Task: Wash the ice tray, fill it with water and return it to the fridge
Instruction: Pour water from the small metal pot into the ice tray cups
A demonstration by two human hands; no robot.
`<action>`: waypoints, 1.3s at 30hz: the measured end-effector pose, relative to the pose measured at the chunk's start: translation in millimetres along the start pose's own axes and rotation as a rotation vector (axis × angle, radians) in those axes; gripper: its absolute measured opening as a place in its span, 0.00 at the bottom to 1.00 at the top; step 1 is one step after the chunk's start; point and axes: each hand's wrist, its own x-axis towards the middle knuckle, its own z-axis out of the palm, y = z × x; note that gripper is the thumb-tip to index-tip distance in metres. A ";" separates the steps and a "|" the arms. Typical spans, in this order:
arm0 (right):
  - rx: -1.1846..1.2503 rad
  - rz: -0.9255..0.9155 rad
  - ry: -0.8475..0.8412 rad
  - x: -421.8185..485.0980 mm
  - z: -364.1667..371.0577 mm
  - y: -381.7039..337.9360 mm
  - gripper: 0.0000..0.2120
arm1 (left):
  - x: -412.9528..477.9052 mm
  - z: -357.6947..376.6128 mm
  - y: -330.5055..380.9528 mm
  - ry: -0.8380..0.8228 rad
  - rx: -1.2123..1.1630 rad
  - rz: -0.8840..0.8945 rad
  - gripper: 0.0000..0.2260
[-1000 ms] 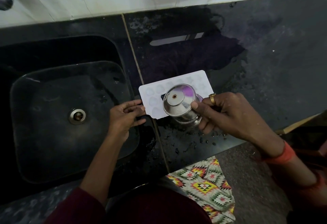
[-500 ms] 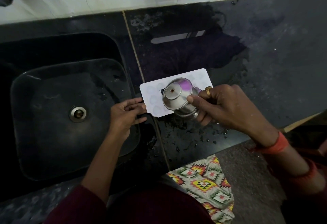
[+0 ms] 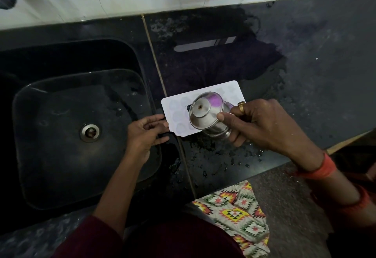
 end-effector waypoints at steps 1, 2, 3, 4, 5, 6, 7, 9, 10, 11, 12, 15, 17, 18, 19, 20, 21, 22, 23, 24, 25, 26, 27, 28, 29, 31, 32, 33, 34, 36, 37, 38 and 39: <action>0.002 -0.001 -0.001 -0.1 0.0 0.2 0.19 | -0.1 0.1 -0.1 -0.001 0.000 0.001 0.12; 0.003 -0.004 0.000 -0.2 -0.1 0.3 0.19 | -0.2 -0.1 -0.2 -0.002 -0.001 0.002 0.12; 0.003 -0.007 0.002 -0.2 0.1 0.4 0.18 | 0.1 -0.2 -0.4 -0.002 -0.002 0.003 0.12; 0.003 -0.010 0.004 -0.4 0.0 0.5 0.18 | 0.2 -0.4 -0.6 -0.003 -0.002 0.003 0.12; 0.003 -0.012 0.007 -0.5 0.1 0.4 0.18 | 0.5 -0.5 -0.7 -0.004 -0.001 0.004 0.13; 0.005 -0.014 0.008 -0.7 0.2 0.4 0.18 | 0.8 -0.7 -0.9 -0.004 0.000 0.003 0.13; 0.007 -0.016 0.009 -0.9 0.3 0.2 0.19 | 1.0 -0.8 -1.1 -0.005 0.001 0.003 0.13; 0.009 -0.014 0.008 -1.4 0.6 0.0 0.20 | 1.1 -1.1 -1.2 -0.008 0.003 0.004 0.12; 0.012 -0.011 0.009 -1.5 0.6 0.0 0.20 | 1.2 -1.2 -1.3 -0.009 0.003 0.004 0.12; 0.019 -0.009 0.012 -1.5 0.5 0.0 0.21 | 1.2 -1.3 -1.3 -0.010 0.003 0.004 0.11; 0.028 -0.006 0.016 -1.4 0.3 -0.1 0.21 | 1.4 -1.6 -1.4 -0.010 0.004 0.003 0.11; 0.074 0.013 0.021 -0.6 -0.6 -1.0 0.23 | 1.6 -1.5 -1.6 -0.011 0.005 0.003 0.10; 0.117 0.022 0.028 0.2 -1.8 -3.2 0.21 | 1.6 -1.2 -1.8 -0.010 0.005 0.002 0.11; 0.131 0.023 0.034 0.8 -2.4 -4.4 0.20 | 1.7 -1.1 -1.7 -0.008 0.005 0.001 0.11; 0.136 0.021 0.040 1.9 -3.0 -5.3 0.19 | 1.6 -0.9 -1.6 -0.007 0.007 0.001 0.11; 0.132 0.016 0.045 3.4 -3.4 -5.5 0.20 | 1.7 -0.7 -1.4 -0.005 0.009 0.002 0.11; 0.119 0.008 0.050 5.2 -3.7 -5.5 0.21 | 1.7 -0.5 -1.4 -0.004 0.010 0.003 0.11; 0.102 -0.004 0.056 7.1 -4.1 -5.5 0.22 | 1.8 -0.3 -1.5 -0.003 0.010 0.004 0.11; 0.085 -0.019 0.062 9.1 -3.9 -5.5 0.22 | 1.7 -0.2 -1.7 -0.002 0.008 0.005 0.11; 0.071 -0.034 0.069 10.9 -3.9 -5.4 0.22 | 1.5 0.0 -1.8 -0.002 0.008 0.007 0.11; 0.058 -0.046 0.075 12.7 -3.4 -5.5 0.21 | 1.5 0.1 -2.0 0.000 0.010 0.008 0.11; 0.045 -0.056 0.082 14.3 -3.3 -5.6 0.21 | 1.4 0.4 -1.9 0.001 0.011 0.009 0.11; 0.033 -0.064 0.087 16.0 -3.0 -6.0 0.21 | 1.2 0.4 -2.0 0.002 0.012 0.010 0.11; 0.021 -0.071 0.090 17.5 -2.8 -6.5 0.20 | 1.1 0.3 -2.0 0.002 0.012 0.011 0.11; 0.010 -0.076 0.092 19.1 -2.6 -6.8 0.20 | 1.0 0.1 -2.2 0.003 0.011 0.012 0.11; -0.016 -0.081 0.095 21.9 -1.8 -6.6 0.19 | 1.2 -0.4 -2.8 0.004 0.011 0.016 0.12; -0.029 -0.078 0.094 23.2 -1.5 -6.1 0.19 | 1.5 -0.5 -3.1 0.003 0.011 0.018 0.12; -0.038 -0.072 0.093 24.2 -0.7 -5.6 0.19 | 1.9 -0.6 -3.5 0.002 0.011 0.018 0.12; -0.046 -0.067 0.094 25.0 -0.5 -5.0 0.20 | 2.1 -0.6 -3.7 0.001 0.011 0.019 0.12; -0.069 -0.068 0.100 26.0 0.0 -3.8 0.20 | 2.5 -0.8 -4.0 0.001 0.011 0.020 0.12; -0.079 -0.070 0.102 26.1 0.0 -3.4 0.19 | 2.5 -0.9 -4.0 0.001 0.013 0.019 0.12; -0.086 -0.072 0.101 26.2 -0.1 -2.9 0.19 | 2.4 -0.9 -4.0 0.001 0.014 0.019 0.12; -0.089 -0.074 0.100 26.1 0.1 -2.6 0.19 | 2.3 -0.8 -4.0 0.000 0.014 0.020 0.12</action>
